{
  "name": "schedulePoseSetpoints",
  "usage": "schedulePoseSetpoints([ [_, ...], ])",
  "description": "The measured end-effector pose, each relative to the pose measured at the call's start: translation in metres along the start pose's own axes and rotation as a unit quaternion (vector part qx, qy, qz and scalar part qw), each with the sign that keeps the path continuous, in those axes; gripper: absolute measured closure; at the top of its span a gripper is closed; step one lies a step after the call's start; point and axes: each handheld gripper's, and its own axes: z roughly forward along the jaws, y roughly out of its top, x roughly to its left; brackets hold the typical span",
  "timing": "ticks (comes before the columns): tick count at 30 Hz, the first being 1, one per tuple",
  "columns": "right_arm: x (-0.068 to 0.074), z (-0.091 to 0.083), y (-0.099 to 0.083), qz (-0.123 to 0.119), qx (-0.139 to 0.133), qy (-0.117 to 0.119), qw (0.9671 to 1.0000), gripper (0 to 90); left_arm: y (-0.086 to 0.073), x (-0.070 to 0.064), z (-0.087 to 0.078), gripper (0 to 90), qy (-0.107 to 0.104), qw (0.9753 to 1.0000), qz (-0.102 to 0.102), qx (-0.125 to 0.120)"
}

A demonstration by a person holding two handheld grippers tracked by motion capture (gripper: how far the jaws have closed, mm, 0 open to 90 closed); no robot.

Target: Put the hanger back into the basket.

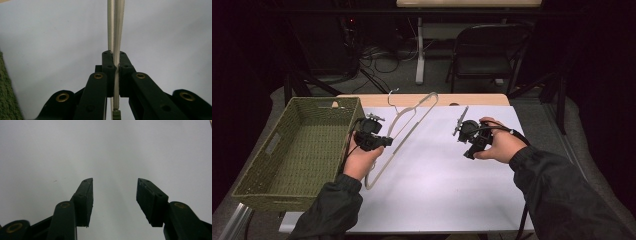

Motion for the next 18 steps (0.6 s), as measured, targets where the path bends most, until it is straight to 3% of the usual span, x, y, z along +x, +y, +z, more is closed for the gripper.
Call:
schedulePoseSetpoints([
  [4,0.000,-0.001,-0.001,0.000,0.003,-0.001,1.0000,47.9,0.003,-0.001,-0.021,87.3,0.000,0.9999,0.004,-0.011],
  [10,0.001,-0.002,0.000,0.003,0.000,-0.001,1.0000,47.9,0.009,0.000,-0.065,87.3,-0.006,0.9995,0.013,-0.028],
  [13,0.002,-0.002,0.000,0.004,-0.002,0.000,1.0000,47.9,0.012,0.006,-0.083,87.3,-0.004,0.9995,0.018,-0.027],
  [18,0.001,-0.002,-0.001,0.001,0.001,-0.001,1.0000,47.9,0.014,0.024,-0.103,87.3,-0.003,0.9997,0.009,-0.024],
])
